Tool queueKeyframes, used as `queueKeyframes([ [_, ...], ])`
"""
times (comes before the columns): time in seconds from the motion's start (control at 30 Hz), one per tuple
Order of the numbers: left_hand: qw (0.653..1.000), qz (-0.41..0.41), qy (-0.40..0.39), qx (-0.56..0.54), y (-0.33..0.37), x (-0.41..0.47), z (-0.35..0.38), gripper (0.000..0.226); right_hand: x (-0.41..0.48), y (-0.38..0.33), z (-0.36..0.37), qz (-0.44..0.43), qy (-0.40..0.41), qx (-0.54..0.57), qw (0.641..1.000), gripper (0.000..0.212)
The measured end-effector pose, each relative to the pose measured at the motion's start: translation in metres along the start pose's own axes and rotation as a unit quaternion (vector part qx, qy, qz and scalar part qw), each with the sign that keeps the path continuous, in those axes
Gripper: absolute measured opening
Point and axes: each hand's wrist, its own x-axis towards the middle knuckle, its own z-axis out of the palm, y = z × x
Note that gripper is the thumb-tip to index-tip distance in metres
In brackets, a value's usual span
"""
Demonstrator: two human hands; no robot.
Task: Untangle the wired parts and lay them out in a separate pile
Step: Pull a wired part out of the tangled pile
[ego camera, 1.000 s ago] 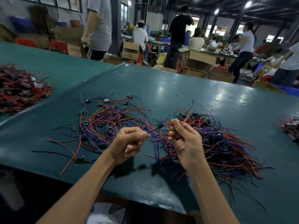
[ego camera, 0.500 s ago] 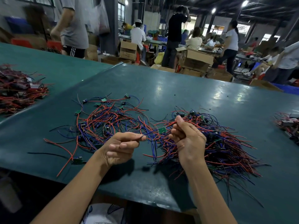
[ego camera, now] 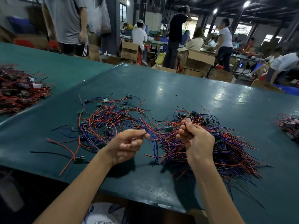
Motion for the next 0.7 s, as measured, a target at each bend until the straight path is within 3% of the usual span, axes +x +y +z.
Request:
queueKeyframes([
  [0.1, 0.972, 0.073, 0.092, 0.204, -0.011, 0.008, 0.008, 0.014, 0.004, -0.017, -0.017, -0.016, -0.005, -0.015, 1.000, 0.018],
  [0.3, 0.897, 0.139, 0.173, 0.382, -0.013, 0.037, 0.035, 0.023, 0.025, -0.060, -0.069, -0.060, 0.025, -0.058, 0.996, 0.013],
  [0.57, 0.817, 0.121, 0.206, 0.525, -0.014, 0.107, 0.068, 0.021, 0.065, -0.073, -0.125, -0.036, 0.089, -0.157, 0.983, 0.023],
  [0.7, 0.808, 0.088, 0.232, 0.535, -0.018, 0.118, 0.068, 0.019, 0.069, -0.069, -0.134, 0.027, 0.088, -0.187, 0.978, 0.024],
])
